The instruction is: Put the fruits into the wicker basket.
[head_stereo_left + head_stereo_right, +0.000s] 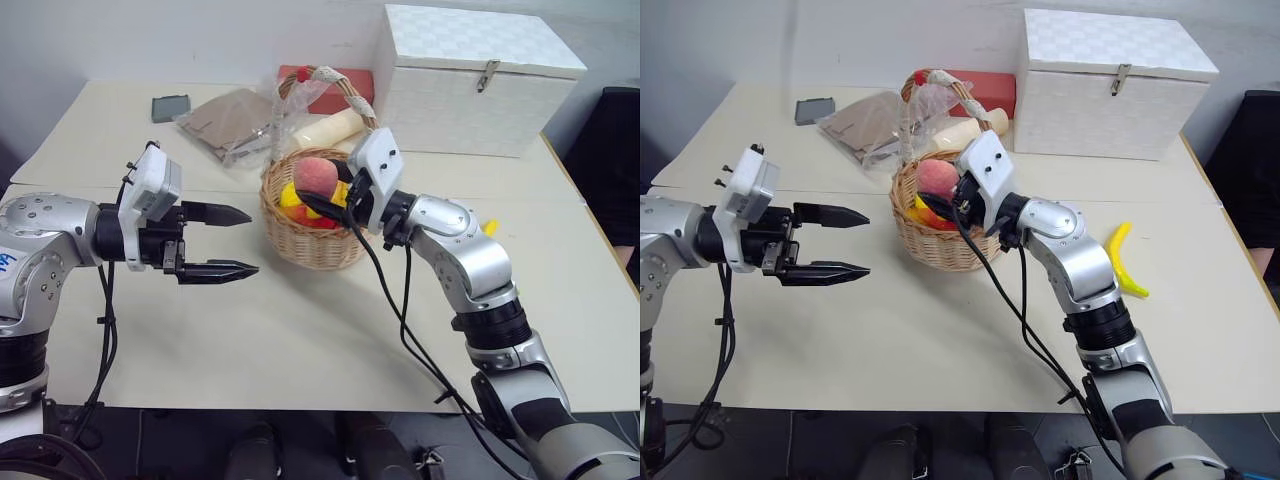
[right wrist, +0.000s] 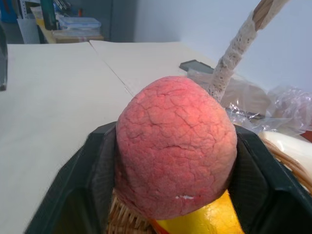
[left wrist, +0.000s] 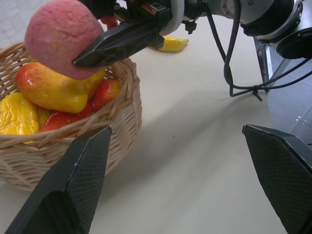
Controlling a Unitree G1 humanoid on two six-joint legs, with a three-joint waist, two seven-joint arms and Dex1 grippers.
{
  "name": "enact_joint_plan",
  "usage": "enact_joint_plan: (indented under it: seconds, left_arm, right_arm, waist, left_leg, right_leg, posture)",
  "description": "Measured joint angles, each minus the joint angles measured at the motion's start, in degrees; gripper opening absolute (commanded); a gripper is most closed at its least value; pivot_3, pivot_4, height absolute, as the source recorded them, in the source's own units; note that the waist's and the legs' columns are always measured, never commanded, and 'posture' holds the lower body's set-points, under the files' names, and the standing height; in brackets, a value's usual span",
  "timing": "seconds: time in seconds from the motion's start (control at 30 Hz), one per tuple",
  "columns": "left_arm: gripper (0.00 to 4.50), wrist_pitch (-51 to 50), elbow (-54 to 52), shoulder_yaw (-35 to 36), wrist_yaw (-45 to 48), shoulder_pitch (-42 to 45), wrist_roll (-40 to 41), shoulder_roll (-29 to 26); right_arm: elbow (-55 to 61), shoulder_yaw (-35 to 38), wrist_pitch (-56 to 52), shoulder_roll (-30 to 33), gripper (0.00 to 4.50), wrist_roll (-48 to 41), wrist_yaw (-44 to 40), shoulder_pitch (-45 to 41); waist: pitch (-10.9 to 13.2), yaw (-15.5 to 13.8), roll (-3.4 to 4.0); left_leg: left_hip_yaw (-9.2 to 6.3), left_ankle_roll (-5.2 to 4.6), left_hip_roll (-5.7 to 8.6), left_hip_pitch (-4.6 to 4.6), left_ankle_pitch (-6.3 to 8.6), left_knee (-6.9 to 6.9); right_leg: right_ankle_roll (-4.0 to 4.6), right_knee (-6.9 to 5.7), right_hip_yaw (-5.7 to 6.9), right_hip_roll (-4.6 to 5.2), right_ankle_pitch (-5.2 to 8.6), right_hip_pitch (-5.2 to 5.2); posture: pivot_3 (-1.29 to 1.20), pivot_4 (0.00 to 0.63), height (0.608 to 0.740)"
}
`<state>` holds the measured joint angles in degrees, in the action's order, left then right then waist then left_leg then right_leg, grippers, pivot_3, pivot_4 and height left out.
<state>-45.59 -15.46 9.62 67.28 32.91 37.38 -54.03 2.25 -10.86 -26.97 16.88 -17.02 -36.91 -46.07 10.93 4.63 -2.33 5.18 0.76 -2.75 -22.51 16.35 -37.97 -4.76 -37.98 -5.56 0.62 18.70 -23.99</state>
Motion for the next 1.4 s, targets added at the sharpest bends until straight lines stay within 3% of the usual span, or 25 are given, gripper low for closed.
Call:
enact_joint_plan:
  seconds: [0.07, 0.3, 0.47, 0.63, 0.7, 0.87, 1.0, 1.17, 1.27, 1.4]
  left_arm:
    - [4.5, 0.0, -0.4, 0.1, -0.5, 0.0, 0.6, 0.0]
    - [4.5, 1.3, 0.5, -1.5, -1.0, 1.0, 0.6, 1.5]
    - [4.5, 3.0, 3.6, -4.8, 0.1, 4.8, 0.2, 3.2]
    - [4.5, 5.1, 8.0, -8.8, 1.9, 9.0, -1.2, 6.0]
    - [4.5, 5.2, 9.3, -9.3, 2.5, 10.4, -1.2, 6.8]
    - [4.5, 6.6, 9.7, -10.1, 5.3, 12.2, -1.2, 7.4]
    - [4.5, 6.8, 9.5, -10.8, 6.8, 12.9, -1.2, 8.6]
    - [4.5, 7.6, 10.1, -11.3, 7.3, 13.9, -1.8, 9.9]
    - [4.5, 7.6, 10.4, -12.0, 7.2, 13.9, -2.0, 10.5]
    - [4.5, 7.2, 9.1, -11.9, 6.1, 13.5, -1.9, 10.9]
  right_arm:
    - [0.7, -0.1, -1.1, 0.0, 4.47, -0.4, -0.9, 1.4]
    - [9.4, 1.9, -6.4, 1.5, 4.47, -4.1, -1.3, 5.1]
    - [20.0, 9.8, -13.4, 8.0, 4.47, -12.1, -2.4, 13.1]
    - [33.7, 29.8, -24.2, 22.9, 4.47, -28.8, -6.7, 31.0]
    - [35.4, 38.1, -26.4, 26.8, 4.47, -31.4, -7.9, 38.2]
    - [34.5, 62.0, -25.2, 34.3, 4.47, -26.8, -20.7, 66.3]
    - [28.3, 70.6, -22.9, 34.4, 4.47, -25.5, -26.3, 72.4]
    - [25.7, 68.4, -20.2, 34.4, 4.47, -24.5, -23.9, 68.9]
    - [25.3, 62.4, -19.7, 34.3, 4.47, -24.5, -19.9, 63.3]
    - [19.9, 49.0, -17.8, 32.5, 4.47, -19.8, -10.6, 50.2]
  waist:
    - [0.0, 0.1, 0.0]
    - [0.0, 0.1, 0.01]
    - [0.0, -0.9, 0.01]
    - [0.0, -2.3, 0.04]
    - [0.0, -2.6, 0.03]
    - [0.0, -2.7, 0.05]
    - [0.0, -1.7, 0.01]
    - [0.0, -1.1, 0.03]
    - [0.0, -1.2, 0.04]
    - [0.0, -1.2, 0.03]
  left_leg:
    - [-0.02, -0.03, -0.02, 0.01, 0.02, 0.0]
    - [-0.03, -0.08, -0.03, 0.04, 0.04, 0.03]
    - [-0.04, -0.12, 0.01, -0.04, 0.07, 0.02]
    - [-0.07, -0.23, 0.01, -0.09, 0.14, 0.03]
    - [-0.04, -0.25, 0.02, -0.01, 0.14, 0.02]
    - [0.04, -0.31, 0.02, 0.37, 0.18, 0.09]
    - [0.09, -0.35, 0.04, 0.43, 0.18, 0.07]
    - [0.08, -0.34, 0.02, 0.45, 0.18, 0.08]
    - [0.07, -0.33, 0.04, 0.41, 0.18, 0.09]
    - [0.09, -0.33, 0.06, 0.37, 0.17, 0.04]
  right_leg:
    - [0.0, 0.0, 0.01, -0.03, 0.0, -0.01]
    - [0.01, -0.08, 0.02, -0.07, 0.01, -0.05]
    - [0.01, 0.05, 0.05, -0.04, 0.01, -0.04]
    - [0.0, 0.16, 0.06, -0.05, 0.01, -0.02]
    - [-0.02, 0.19, 0.0, -0.09, -0.01, 0.06]
    - [-0.09, 0.36, -0.14, -0.26, -0.02, 0.43]
    - [-0.24, 0.37, -0.25, -0.25, -0.11, 0.52]
    - [-0.25, 0.34, -0.3, -0.26, -0.11, 0.49]
    - [-0.25, 0.32, -0.29, -0.23, -0.11, 0.43]
    - [-0.25, 0.33, -0.3, -0.16, -0.11, 0.4]
  posture:
    - [0.0, 0.15, 0.74]
    - [0.0, 0.15, 0.74]
    - [0.0, 0.15, 0.74]
    - [0.0, 0.15, 0.74]
    - [0.0, 0.15, 0.74]
    - [0.0, 0.15, 0.74]
    - [0.0, 0.15, 0.74]
    - [0.0, 0.15, 0.74]
    - [0.0, 0.15, 0.74]
    - [0.0, 0.15, 0.74]
